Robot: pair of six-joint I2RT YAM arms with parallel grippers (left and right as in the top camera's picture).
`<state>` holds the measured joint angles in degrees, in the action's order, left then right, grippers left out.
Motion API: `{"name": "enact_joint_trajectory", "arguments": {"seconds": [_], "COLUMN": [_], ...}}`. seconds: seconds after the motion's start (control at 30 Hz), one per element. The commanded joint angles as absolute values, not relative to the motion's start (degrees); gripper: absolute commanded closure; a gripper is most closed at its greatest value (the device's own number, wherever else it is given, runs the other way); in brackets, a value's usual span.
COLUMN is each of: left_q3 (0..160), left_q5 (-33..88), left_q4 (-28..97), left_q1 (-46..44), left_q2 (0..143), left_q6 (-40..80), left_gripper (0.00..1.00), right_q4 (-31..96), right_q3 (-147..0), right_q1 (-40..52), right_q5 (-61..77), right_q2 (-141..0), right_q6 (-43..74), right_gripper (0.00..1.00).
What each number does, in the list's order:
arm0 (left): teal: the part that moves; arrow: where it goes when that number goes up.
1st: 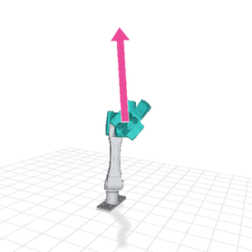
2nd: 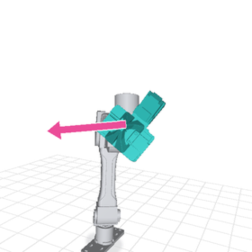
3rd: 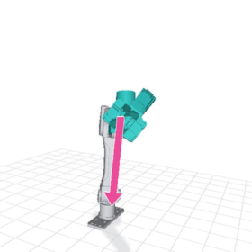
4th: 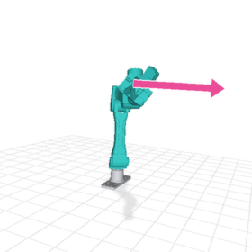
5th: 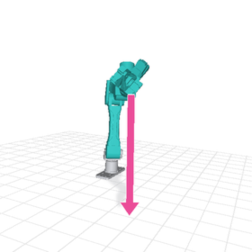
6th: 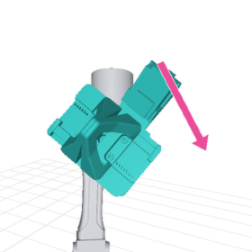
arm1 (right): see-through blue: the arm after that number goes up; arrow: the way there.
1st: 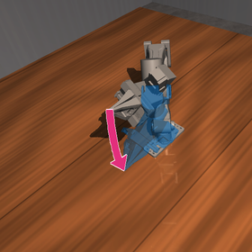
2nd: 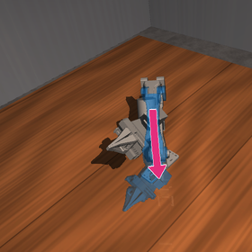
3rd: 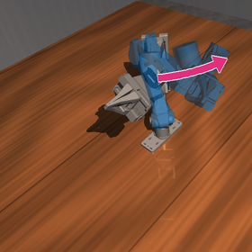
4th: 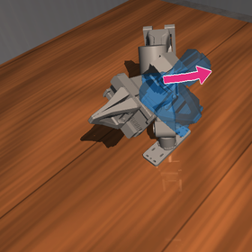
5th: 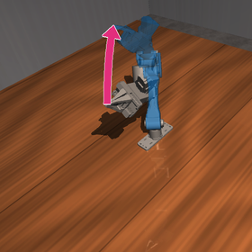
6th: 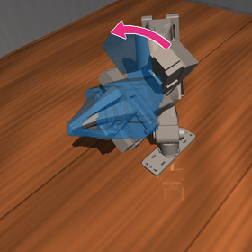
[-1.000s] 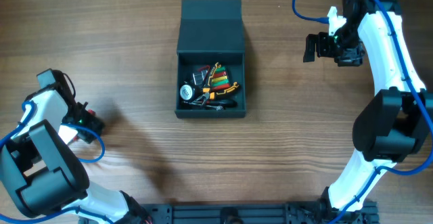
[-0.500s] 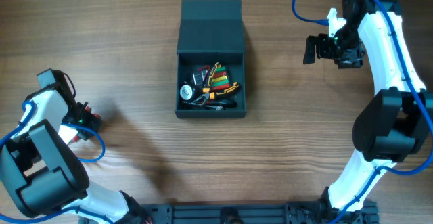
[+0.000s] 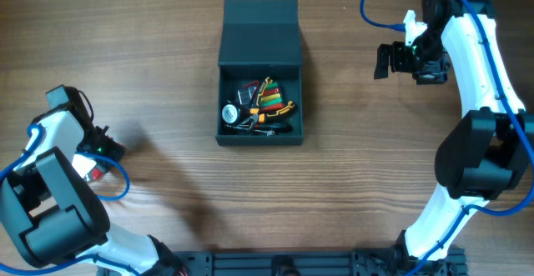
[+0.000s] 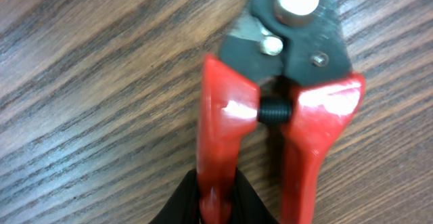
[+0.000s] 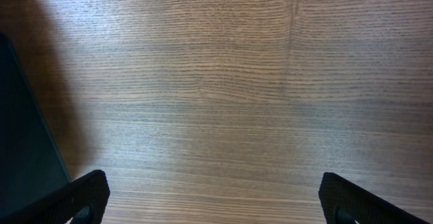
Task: Pack container
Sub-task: 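Close the left gripper on the red shears handles and lift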
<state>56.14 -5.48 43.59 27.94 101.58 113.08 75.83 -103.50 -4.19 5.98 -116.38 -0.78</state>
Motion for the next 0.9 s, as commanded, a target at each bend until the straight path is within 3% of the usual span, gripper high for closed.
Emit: {"name": "enact_joint_trajectory", "arguments": {"seconds": [0.0,0.4,0.7,0.87], "left_q3": [55.7,55.72,58.98,60.2], "left_q5": [-5.61,-5.58,-5.13,-0.54], "left_q4": [43.72,43.24,42.28,41.87], "left_q1": [28.4,28.4,28.18,25.89], "left_q2": [102.91,101.71,96.33,90.08], "left_q6": [112.77,107.68,88.42,71.55], "left_gripper": [0.96,0.96,0.96,0.96], "right_q4": [75.92,75.9,75.7,75.64], "right_q3": [-103.37,-103.37,-103.37,-103.37], "right_q1": [-4.19,-4.19,-4.19,-4.19], "right_q5": [6.87,6.9,6.9,6.9], "right_q2": [-116.95,-116.95,-116.95,-116.95], "right_q6": [-1.45,-1.39,-1.37,-1.34], "right_gripper": [0.0,0.0,0.0,0.0]}}
